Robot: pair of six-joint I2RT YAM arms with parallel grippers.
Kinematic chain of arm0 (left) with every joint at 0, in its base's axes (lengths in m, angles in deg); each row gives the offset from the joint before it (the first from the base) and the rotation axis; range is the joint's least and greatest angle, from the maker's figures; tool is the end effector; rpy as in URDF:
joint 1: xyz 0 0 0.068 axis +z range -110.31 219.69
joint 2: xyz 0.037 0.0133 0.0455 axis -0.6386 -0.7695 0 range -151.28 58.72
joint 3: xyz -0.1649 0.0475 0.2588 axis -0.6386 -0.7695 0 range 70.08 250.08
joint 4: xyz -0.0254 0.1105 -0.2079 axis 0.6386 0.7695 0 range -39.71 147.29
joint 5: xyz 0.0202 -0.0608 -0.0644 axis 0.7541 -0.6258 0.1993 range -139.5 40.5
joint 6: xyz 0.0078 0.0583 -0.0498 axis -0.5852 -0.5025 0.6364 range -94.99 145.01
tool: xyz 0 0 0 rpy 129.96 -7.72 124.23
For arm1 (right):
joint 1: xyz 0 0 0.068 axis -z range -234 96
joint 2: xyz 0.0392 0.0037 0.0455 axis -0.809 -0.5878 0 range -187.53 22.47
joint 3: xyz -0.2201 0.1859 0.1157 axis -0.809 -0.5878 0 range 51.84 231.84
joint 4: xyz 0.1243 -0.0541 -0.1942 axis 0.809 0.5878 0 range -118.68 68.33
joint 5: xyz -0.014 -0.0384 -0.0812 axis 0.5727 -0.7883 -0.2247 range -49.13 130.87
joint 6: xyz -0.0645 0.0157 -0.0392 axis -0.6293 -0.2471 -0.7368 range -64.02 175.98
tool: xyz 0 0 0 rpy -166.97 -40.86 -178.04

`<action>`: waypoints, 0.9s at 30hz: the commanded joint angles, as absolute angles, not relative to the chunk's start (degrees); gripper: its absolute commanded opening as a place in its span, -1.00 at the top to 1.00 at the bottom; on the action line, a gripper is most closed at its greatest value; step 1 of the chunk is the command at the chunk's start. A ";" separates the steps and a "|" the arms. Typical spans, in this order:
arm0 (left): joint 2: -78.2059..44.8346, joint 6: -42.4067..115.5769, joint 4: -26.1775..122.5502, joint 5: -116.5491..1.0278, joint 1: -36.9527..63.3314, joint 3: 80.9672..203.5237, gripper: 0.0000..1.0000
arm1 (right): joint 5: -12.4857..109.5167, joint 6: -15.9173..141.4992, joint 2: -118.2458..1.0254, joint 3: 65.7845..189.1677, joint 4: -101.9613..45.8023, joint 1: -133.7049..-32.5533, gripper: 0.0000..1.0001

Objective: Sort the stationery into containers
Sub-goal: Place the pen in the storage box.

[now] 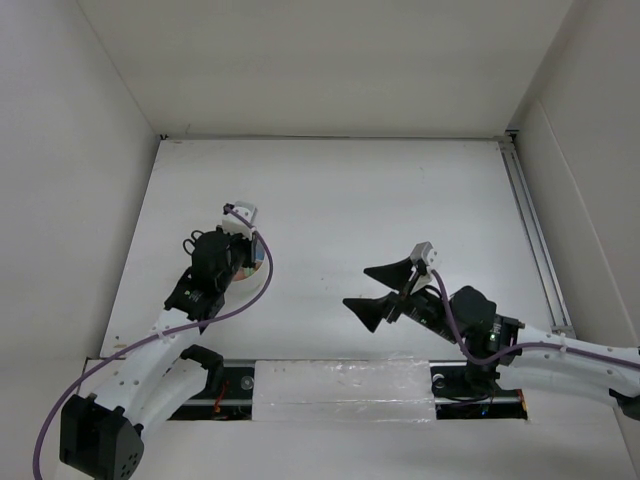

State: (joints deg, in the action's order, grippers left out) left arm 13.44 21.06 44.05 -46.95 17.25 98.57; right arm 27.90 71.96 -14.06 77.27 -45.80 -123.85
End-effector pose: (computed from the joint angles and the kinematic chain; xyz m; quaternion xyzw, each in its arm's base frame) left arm 0.1587 -0.0624 0.2974 0.1616 0.7519 -0.0858 0.6334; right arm 0.0621 0.1263 0.3249 -0.2262 0.6306 0.4476 0.5923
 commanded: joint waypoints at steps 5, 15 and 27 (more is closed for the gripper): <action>13.90 21.06 42.47 -45.28 17.10 97.50 1.00 | 28.92 71.18 -13.83 78.12 -48.01 -124.23 -1.00; 13.37 21.05 42.47 -46.34 17.10 97.50 0.95 | 29.45 71.18 -12.77 78.12 -48.01 -124.23 -1.00; 15.65 21.05 43.00 -46.34 17.10 97.50 0.12 | 29.45 71.18 -13.30 78.12 -48.01 -124.23 -1.00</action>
